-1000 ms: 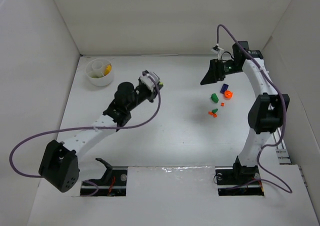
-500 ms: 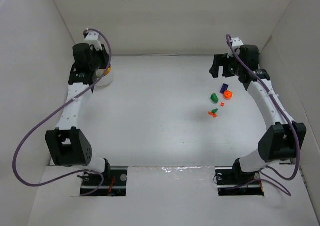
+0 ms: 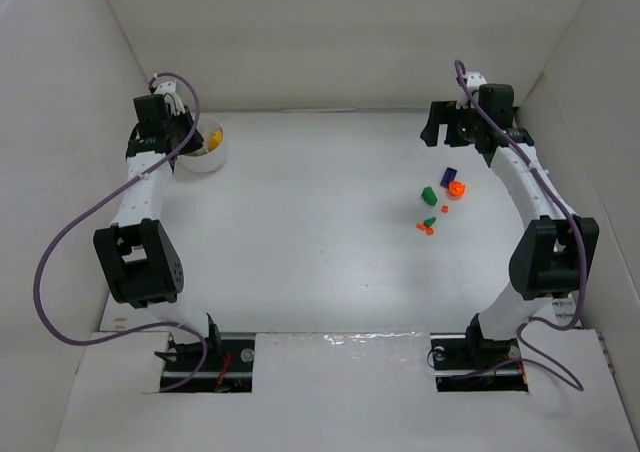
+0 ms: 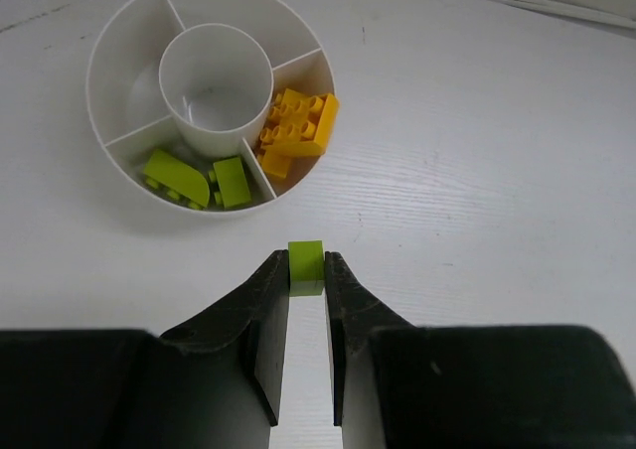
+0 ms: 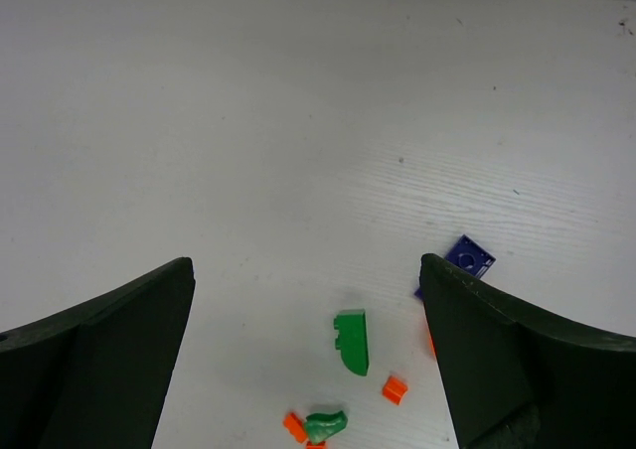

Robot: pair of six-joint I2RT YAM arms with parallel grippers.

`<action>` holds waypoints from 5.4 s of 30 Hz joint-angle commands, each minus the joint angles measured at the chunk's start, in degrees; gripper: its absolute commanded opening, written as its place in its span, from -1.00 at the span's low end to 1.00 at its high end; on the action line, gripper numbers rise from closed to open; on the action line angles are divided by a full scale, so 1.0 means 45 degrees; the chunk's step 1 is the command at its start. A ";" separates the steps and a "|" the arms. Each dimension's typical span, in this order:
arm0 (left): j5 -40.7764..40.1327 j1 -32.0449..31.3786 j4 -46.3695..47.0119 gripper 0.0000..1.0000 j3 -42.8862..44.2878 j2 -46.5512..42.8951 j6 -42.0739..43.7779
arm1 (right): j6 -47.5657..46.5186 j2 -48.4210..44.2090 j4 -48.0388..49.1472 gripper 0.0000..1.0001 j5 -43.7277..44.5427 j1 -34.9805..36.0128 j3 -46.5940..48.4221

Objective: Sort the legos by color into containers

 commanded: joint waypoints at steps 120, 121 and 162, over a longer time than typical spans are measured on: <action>-0.0962 0.2143 -0.3654 0.99 0.7992 0.6854 0.2521 | 0.0057 0.1282 -0.0238 0.99 -0.1455 0.0136 0.1299; -0.0962 0.2143 -0.3655 0.99 0.7993 0.6856 0.2521 | 0.0057 0.1282 -0.0238 0.99 -0.1455 0.0136 0.1299; -0.1762 0.2377 -0.3517 0.99 0.7446 0.7266 0.2832 | 0.0057 0.1399 -0.0238 0.99 -0.1455 0.0253 0.1299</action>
